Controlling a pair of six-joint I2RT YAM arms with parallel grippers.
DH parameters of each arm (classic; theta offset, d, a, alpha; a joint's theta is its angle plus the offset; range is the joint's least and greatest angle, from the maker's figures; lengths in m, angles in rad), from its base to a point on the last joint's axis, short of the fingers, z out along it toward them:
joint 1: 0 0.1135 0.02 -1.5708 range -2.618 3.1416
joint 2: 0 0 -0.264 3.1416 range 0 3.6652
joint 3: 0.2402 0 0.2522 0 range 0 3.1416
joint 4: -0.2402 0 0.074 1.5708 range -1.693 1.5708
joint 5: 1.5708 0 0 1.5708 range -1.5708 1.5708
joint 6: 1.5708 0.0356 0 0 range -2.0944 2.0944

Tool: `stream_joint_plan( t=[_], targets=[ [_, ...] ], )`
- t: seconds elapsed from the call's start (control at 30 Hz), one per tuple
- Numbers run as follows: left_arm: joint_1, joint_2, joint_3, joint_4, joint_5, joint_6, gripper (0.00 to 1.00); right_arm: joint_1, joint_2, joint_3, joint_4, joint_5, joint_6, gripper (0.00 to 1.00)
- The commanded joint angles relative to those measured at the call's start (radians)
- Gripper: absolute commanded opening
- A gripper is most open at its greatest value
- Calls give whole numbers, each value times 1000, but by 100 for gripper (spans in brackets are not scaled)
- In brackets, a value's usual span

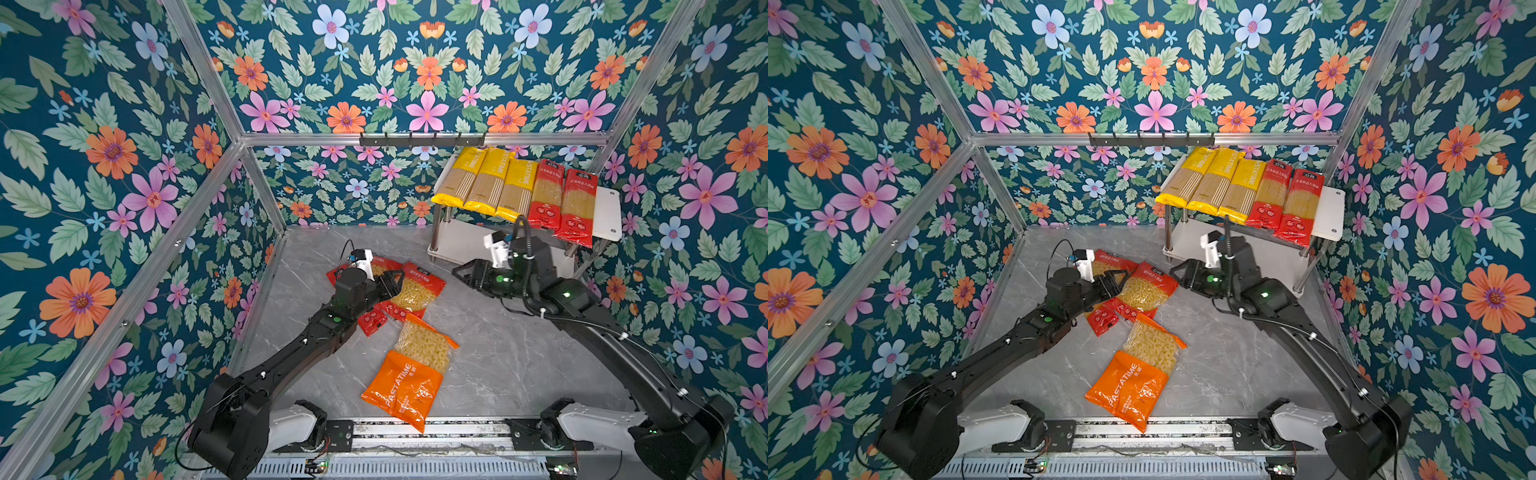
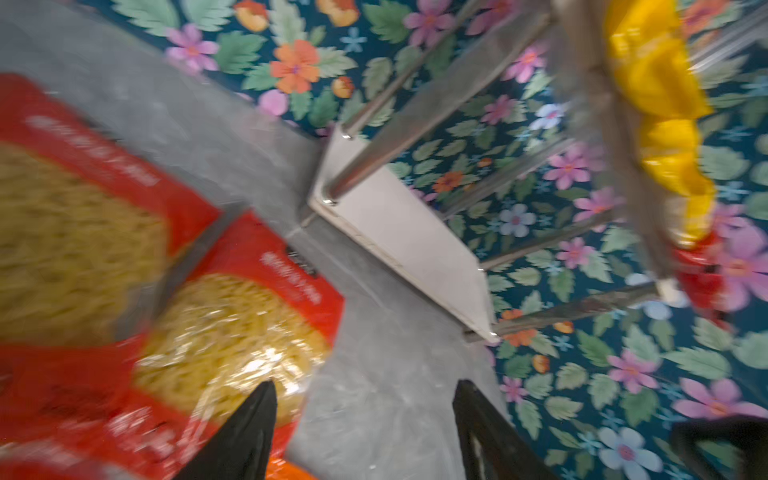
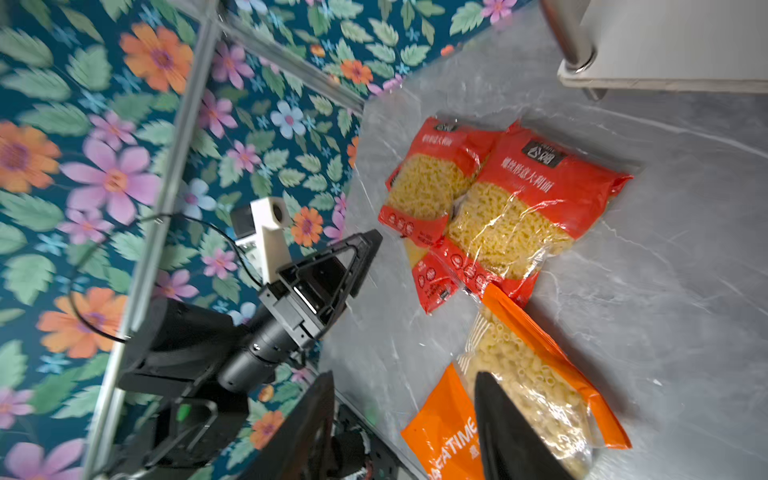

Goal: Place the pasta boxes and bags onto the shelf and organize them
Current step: 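Move the right gripper back down to the third red spaghetti bag on the table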

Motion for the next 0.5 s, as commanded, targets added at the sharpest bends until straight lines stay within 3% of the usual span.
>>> stream_joint_plan(
  t=[0.0,0.23,0.47],
  targets=[
    [83,-47,-75,-113,-43,42,70,93,103,12,94,136,-49,53],
    [189,-100,-244,-57,-30,-16,70,244,433,93,147,114,-51,47],
    [244,-115,-318,-48,-61,-48,69,296,718,260,191,39,-22,43]
  ],
)
